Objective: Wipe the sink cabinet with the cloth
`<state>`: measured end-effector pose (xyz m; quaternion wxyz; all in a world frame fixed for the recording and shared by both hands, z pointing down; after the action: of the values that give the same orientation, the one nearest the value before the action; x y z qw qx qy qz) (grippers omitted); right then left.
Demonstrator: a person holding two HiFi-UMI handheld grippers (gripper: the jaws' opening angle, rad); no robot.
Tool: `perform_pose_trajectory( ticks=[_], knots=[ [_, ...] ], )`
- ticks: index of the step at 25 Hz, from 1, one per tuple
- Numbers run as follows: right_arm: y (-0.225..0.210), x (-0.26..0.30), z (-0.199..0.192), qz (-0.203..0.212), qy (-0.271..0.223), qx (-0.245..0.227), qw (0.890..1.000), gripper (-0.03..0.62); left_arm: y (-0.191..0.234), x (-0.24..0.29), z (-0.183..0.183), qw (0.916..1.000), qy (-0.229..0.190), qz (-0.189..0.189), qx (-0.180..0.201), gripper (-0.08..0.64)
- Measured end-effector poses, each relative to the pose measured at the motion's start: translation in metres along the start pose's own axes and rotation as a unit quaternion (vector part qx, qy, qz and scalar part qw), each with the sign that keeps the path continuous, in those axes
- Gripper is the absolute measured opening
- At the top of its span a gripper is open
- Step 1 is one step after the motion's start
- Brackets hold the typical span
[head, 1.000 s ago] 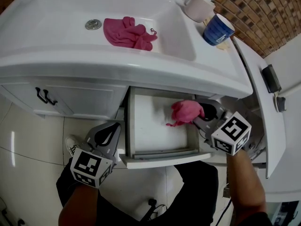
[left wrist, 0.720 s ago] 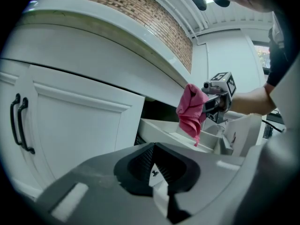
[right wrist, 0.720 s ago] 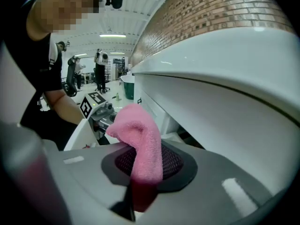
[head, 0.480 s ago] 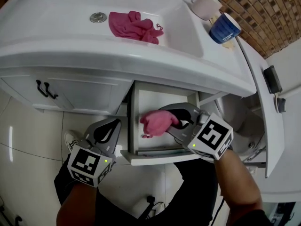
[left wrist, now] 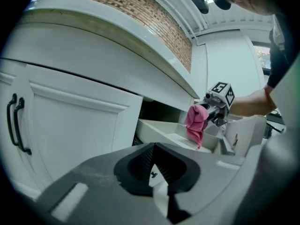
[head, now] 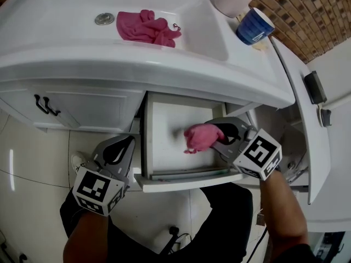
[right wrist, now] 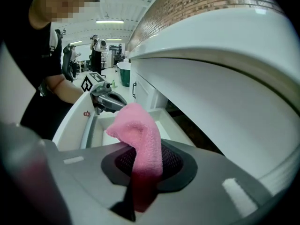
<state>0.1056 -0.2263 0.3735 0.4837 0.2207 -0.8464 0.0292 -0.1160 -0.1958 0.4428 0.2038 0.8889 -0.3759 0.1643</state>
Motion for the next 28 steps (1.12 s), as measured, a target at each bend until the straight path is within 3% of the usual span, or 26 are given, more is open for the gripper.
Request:
perform_pose_trajectory(
  ticks=[10, 17, 21, 25, 28],
  knots=[
    [-0.015, -0.026, -0.055, -0.021, 0.044, -0.008, 0.999, 0.080, -0.007, 0.009, 0.001, 1.0000, 0.002, -0.002, 0.001, 0.006],
    [-0.023, -0.040, -0.068, -0.036, 0.060, 0.015, 0.997, 0.080, -0.010, 0.010, 0.000, 1.0000, 0.006, -0.003, 0.004, 0.006],
    [-0.012, -0.039, -0.033, -0.024, 0.026, -0.017, 0.999, 0.080, -0.011, 0.008, -0.001, 1.0000, 0.004, -0.006, 0.005, 0.006],
    [0.020, -0.028, 0.022, 0.023, -0.011, -0.084, 0.996, 0.080, -0.008, 0.003, -0.001, 1.0000, 0.002, -0.006, 0.001, 0.006],
    [0.045, -0.015, 0.052, 0.057, -0.026, -0.109, 0.992, 0.080, -0.006, -0.002, -0.002, 1.0000, -0.001, -0.007, -0.005, 0.006]
  ],
)
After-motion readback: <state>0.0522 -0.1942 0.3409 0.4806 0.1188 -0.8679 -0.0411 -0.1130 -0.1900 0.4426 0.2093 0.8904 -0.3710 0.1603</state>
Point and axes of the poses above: the fingertips, and each gripper's own axes: x forward along the fingers, y to its left, z out of its top, the point moved 5 cm from there along -x, backward along the fingers, and after that the axes turned 12 degrees about y, right-handed, at the moved point
